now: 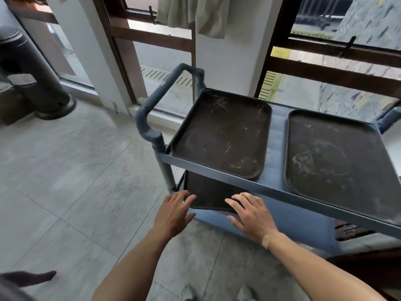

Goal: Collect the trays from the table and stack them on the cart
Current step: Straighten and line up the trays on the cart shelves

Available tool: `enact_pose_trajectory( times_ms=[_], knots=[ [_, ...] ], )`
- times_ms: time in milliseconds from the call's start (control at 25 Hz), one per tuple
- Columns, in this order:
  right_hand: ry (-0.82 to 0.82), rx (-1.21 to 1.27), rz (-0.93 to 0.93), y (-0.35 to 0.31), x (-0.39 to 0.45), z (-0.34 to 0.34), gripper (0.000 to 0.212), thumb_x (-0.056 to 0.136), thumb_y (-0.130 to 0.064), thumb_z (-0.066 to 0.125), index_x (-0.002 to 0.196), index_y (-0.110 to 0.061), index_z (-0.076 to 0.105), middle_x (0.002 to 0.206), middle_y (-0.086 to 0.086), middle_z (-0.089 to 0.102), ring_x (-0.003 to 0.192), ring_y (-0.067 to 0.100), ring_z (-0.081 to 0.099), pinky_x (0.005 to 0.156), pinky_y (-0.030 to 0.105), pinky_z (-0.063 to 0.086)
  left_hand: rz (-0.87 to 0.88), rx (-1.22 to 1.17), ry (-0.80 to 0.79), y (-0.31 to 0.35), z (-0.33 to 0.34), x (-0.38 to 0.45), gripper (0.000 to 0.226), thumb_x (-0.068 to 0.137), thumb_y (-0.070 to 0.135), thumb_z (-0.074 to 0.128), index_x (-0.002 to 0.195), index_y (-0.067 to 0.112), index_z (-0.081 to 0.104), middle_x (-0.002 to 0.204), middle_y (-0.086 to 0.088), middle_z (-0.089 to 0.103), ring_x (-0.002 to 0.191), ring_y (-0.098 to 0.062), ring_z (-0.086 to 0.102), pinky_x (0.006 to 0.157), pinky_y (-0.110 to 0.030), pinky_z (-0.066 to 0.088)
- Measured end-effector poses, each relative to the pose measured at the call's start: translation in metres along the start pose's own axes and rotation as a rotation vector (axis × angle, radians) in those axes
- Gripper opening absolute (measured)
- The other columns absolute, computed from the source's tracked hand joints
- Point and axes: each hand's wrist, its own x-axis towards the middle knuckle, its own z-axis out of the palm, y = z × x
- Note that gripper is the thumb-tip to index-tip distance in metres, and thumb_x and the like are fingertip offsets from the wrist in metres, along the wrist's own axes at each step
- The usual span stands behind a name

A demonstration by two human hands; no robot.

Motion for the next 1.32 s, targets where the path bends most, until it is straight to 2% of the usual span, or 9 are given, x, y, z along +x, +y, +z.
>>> enact_pose_trajectory(
  times_ms=[200, 320, 520, 640, 760, 880, 1000, 1160, 1320],
  knots=[
    [-0.065, 0.001, 0.051, 0.015, -0.001, 0.043, 0.047, 0.082, -0.041, 0.068, 0.124, -0.022, 0.063, 0.117, 0.001, 0.064, 0.110, 0.027, 0.059, 0.084, 0.042, 0.052, -0.025, 0.009, -0.022, -0.001, 0.051, 0.009, 0.050, 0.090, 0.046, 0.053, 0.136, 0.028, 0.044, 0.141, 0.000, 0.045, 0.126, -0.023, 0.046, 0.103, -0.039, 0.038],
    [-0.075, -0.033, 0.035, 0.039, 0.003, 0.085, 0.048, 0.079, -0.039, 0.072, 0.121, -0.019, 0.065, 0.113, 0.004, 0.066, 0.104, 0.029, 0.062, 0.077, 0.044, 0.051, -0.041, 0.029, -0.027, -0.002, 0.097, 0.023, 0.053, 0.088, 0.047, 0.059, 0.134, 0.027, 0.046, 0.139, 0.000, 0.047, 0.124, -0.024, 0.049, 0.102, -0.040, 0.041],
    [-0.060, -0.052, 0.073, 0.088, 0.029, 0.182, 0.050, 0.083, -0.043, 0.066, 0.128, -0.020, 0.060, 0.122, 0.005, 0.061, 0.111, 0.030, 0.056, 0.080, 0.044, 0.048, -0.045, 0.048, 0.017, -0.031, 0.188, 0.060, 0.051, 0.085, 0.047, 0.063, 0.131, 0.028, 0.048, 0.138, -0.001, 0.048, 0.124, -0.024, 0.050, 0.100, -0.040, 0.043],
    [-0.001, -0.053, 0.068, 0.112, 0.042, 0.252, 0.047, 0.084, -0.043, 0.066, 0.126, -0.023, 0.062, 0.121, 0.006, 0.061, 0.111, 0.030, 0.056, 0.081, 0.045, 0.047, 0.026, 0.084, 0.049, -0.047, 0.244, 0.093, 0.052, 0.087, 0.050, 0.059, 0.132, 0.028, 0.047, 0.139, -0.002, 0.048, 0.126, -0.025, 0.048, 0.101, -0.040, 0.041],
    [0.077, -0.082, 0.028, 0.140, 0.064, 0.313, 0.045, 0.091, -0.050, 0.048, 0.125, -0.027, 0.064, 0.122, 0.005, 0.061, 0.112, 0.029, 0.056, 0.088, 0.046, 0.046, 0.116, 0.110, 0.104, -0.059, 0.284, 0.137, 0.053, 0.090, 0.059, 0.045, 0.133, 0.028, 0.047, 0.139, -0.002, 0.047, 0.127, -0.024, 0.046, 0.103, -0.041, 0.038],
    [0.175, -0.067, 0.051, 0.174, 0.098, 0.350, 0.046, 0.091, -0.054, 0.043, 0.125, -0.031, 0.063, 0.125, 0.003, 0.060, 0.116, 0.029, 0.054, 0.090, 0.046, 0.044, 0.182, 0.090, 0.148, -0.070, 0.301, 0.174, 0.057, 0.090, 0.067, 0.031, 0.133, 0.034, 0.047, 0.139, 0.002, 0.046, 0.128, -0.019, 0.043, 0.104, -0.040, 0.035],
    [0.182, 0.020, 0.105, 0.198, 0.126, 0.366, 0.047, 0.090, -0.058, 0.042, 0.129, -0.037, 0.057, 0.133, -0.002, 0.055, 0.124, 0.025, 0.047, 0.095, 0.048, 0.046, 0.237, -0.066, 0.115, -0.081, 0.299, 0.185, 0.064, 0.085, 0.078, 0.024, 0.130, 0.041, 0.049, 0.133, 0.010, 0.050, 0.120, -0.011, 0.047, 0.098, -0.038, 0.039],
    [0.138, 0.024, 0.112, 0.203, 0.138, 0.379, 0.048, 0.088, -0.062, 0.042, 0.131, -0.043, 0.053, 0.137, -0.009, 0.050, 0.126, 0.021, 0.044, 0.098, 0.043, 0.044, 0.209, -0.088, 0.032, -0.089, 0.304, 0.183, 0.059, 0.080, 0.079, 0.036, 0.124, 0.043, 0.055, 0.127, 0.014, 0.051, 0.105, -0.009, 0.056, 0.089, -0.038, 0.047],
    [0.070, 0.052, 0.102, 0.197, 0.135, 0.379, 0.046, 0.087, -0.064, 0.041, 0.128, -0.046, 0.054, 0.135, -0.012, 0.051, 0.124, 0.016, 0.045, 0.100, 0.044, 0.041, 0.254, -0.008, 0.095, -0.089, 0.315, 0.185, 0.042, 0.085, 0.067, 0.046, 0.113, 0.042, 0.064, 0.116, 0.009, 0.054, 0.107, -0.011, 0.052, 0.088, -0.037, 0.047]
  ],
)
